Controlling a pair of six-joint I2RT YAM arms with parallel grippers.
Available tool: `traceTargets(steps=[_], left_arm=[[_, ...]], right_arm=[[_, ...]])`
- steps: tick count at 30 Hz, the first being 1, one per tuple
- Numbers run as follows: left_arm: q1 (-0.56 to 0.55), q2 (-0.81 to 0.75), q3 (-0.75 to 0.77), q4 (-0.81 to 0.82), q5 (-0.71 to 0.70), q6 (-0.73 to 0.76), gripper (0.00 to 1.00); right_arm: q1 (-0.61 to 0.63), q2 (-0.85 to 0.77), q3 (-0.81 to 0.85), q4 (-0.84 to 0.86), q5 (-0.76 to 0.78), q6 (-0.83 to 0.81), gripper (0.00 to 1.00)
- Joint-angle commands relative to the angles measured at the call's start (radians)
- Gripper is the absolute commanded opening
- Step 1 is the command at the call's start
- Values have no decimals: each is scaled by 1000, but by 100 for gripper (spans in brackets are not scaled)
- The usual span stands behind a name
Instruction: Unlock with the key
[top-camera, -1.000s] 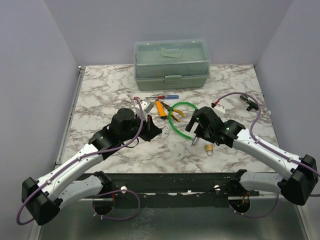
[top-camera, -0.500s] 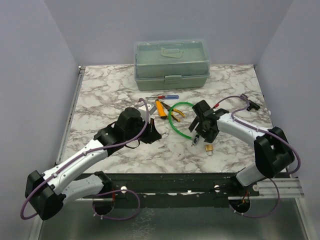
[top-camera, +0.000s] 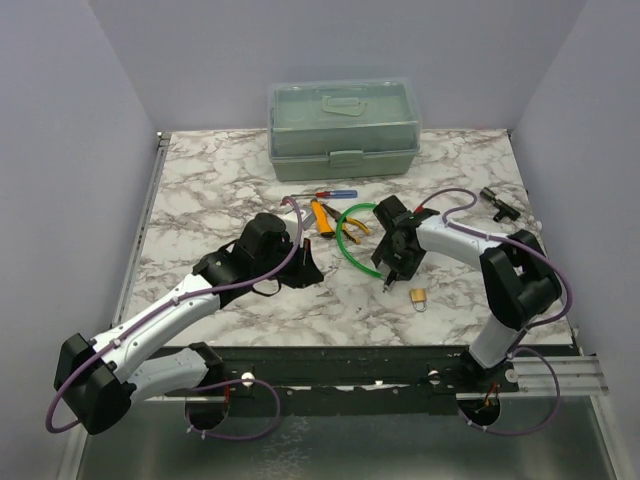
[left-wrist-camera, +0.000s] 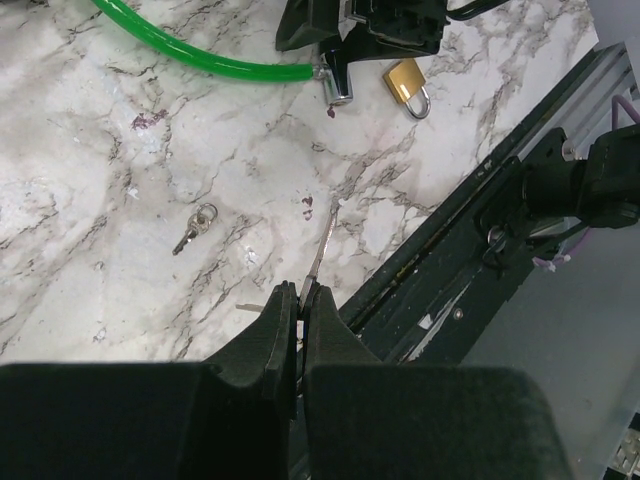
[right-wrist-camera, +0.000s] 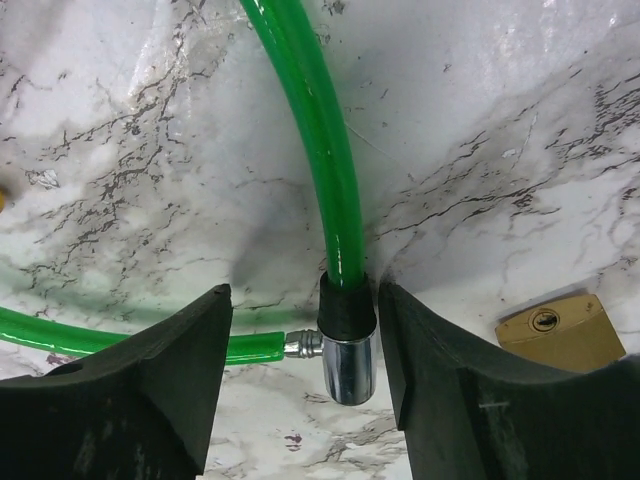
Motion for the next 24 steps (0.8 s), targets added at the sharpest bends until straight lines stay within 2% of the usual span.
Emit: traceTargets(steps=[1, 4, 9, 12, 19, 24], left_arm=[[6, -23, 14, -10, -5, -3, 0], [6, -29, 13, -11, -15, 0, 0], [6, -32, 13, -13, -20, 5, 0], [8, -28, 12, -13, -27, 10, 0], [8, -11, 13, -5, -33, 6, 0], [8, 13, 18, 32, -17, -41, 0]], right_arm=[[0, 26, 17, -33, -17, 4, 64], [0, 25, 15, -47, 7, -9, 58], [0, 41, 7, -46, 7, -23, 33], [0, 31, -12, -17, -17, -41, 2], [0, -82, -26, 8, -32, -42, 0], [0, -193, -50, 12, 11, 25, 0]])
